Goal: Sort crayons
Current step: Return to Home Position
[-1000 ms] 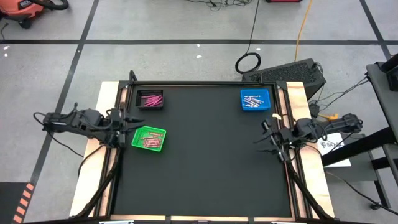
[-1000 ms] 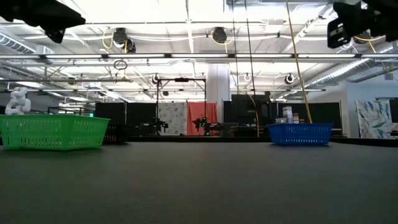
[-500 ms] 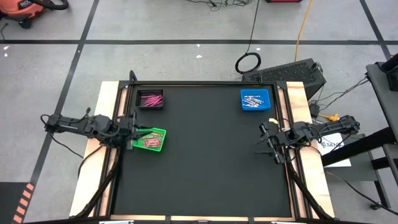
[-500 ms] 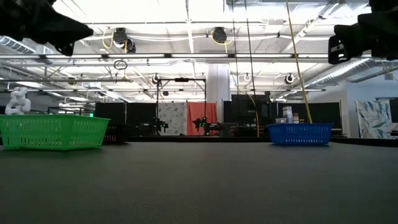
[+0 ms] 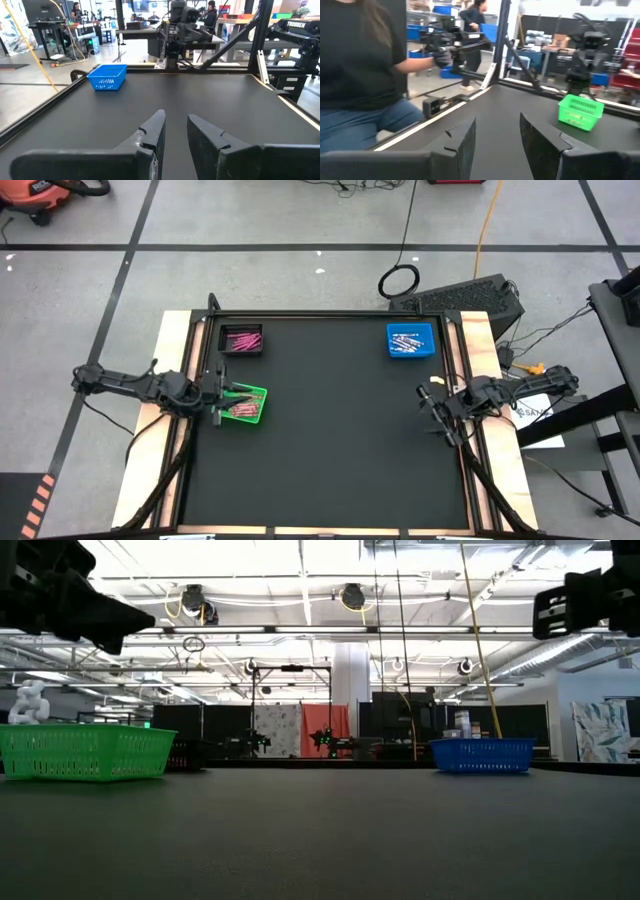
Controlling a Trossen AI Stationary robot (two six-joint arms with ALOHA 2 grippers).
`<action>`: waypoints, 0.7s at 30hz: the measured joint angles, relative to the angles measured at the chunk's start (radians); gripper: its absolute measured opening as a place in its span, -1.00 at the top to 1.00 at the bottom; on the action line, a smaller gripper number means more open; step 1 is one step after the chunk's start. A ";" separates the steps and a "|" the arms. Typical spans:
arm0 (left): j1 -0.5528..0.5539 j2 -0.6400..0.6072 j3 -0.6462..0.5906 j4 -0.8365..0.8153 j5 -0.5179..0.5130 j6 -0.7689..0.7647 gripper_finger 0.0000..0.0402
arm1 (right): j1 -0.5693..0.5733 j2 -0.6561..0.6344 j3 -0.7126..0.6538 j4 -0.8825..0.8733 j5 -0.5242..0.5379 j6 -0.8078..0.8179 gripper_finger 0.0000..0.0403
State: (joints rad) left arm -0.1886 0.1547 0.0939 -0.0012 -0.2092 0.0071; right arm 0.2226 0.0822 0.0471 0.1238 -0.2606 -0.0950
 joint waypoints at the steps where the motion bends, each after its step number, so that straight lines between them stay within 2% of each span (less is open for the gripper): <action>1: 0.000 0.000 -0.002 0.004 0.000 0.000 0.58 | 0.000 0.000 0.000 -0.006 -0.011 0.000 0.31; 9: 0.000 0.001 -0.087 0.116 0.001 0.026 0.58 | 0.000 0.000 -0.001 -0.048 -0.032 0.001 0.31; 17: 0.000 0.000 -0.087 0.099 0.007 -0.008 0.58 | 0.000 0.000 -0.002 -0.050 -0.028 0.007 0.31; 21: 0.000 0.000 -0.087 0.056 0.007 -0.073 0.58 | 0.000 0.000 -0.002 -0.050 -0.028 0.007 0.31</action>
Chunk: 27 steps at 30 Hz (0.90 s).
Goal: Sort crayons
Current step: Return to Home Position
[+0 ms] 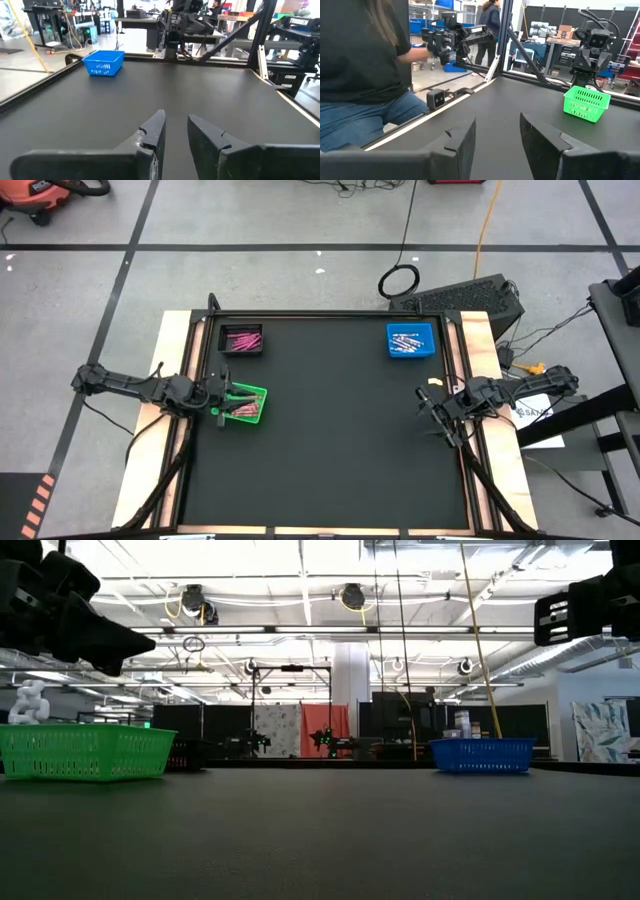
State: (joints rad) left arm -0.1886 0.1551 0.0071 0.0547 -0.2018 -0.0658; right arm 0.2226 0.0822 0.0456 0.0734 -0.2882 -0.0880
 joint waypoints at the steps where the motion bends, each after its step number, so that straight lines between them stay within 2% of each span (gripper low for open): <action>1: 0.000 0.001 0.000 -0.003 0.000 -0.005 0.58 | 0.000 0.000 0.000 0.000 0.000 -0.002 0.31; 20: 0.000 -0.002 -0.001 -0.007 -0.001 -0.005 0.58 | 0.000 -0.011 -0.001 0.000 0.001 -0.003 0.31; 27: 0.000 -0.064 -0.001 -0.008 -0.001 -0.005 0.58 | 0.000 -0.069 -0.001 0.002 -0.001 -0.003 0.31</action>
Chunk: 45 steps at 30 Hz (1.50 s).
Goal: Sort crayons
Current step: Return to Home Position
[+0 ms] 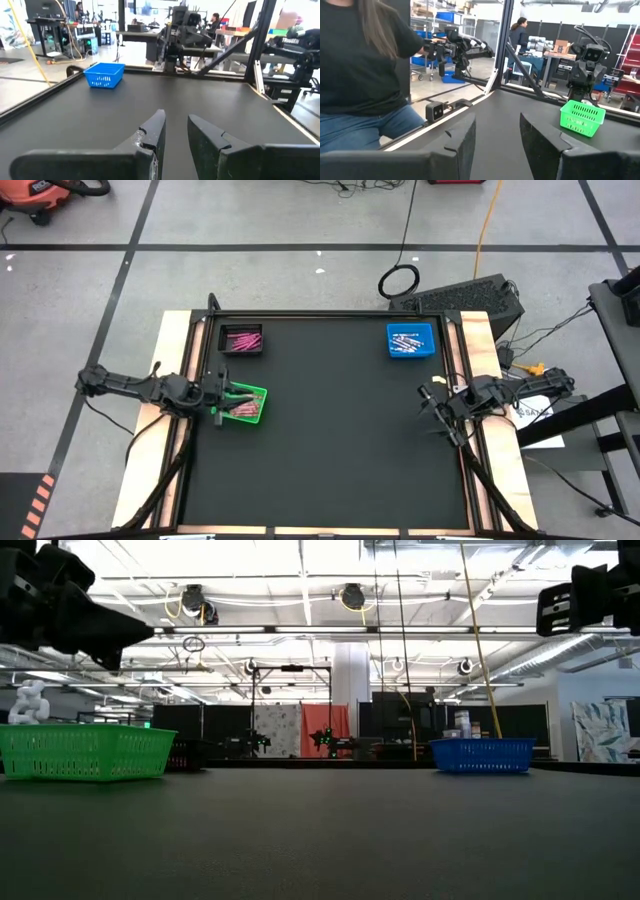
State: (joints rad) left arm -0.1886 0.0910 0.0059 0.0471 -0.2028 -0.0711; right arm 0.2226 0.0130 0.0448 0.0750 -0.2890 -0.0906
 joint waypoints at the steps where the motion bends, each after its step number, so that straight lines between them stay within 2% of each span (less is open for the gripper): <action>1: 0.000 -0.006 0.000 0.000 0.000 0.000 0.58 | 0.000 -0.002 0.000 0.000 0.000 0.000 0.31; 9: 0.000 -0.090 0.000 0.000 -0.004 0.000 0.58 | 0.000 -0.012 -0.005 0.003 -0.001 0.000 0.31; 45: 0.000 -0.090 -0.001 0.015 -0.006 0.000 0.58 | 0.000 -0.012 -0.030 -0.011 -0.001 -0.001 0.31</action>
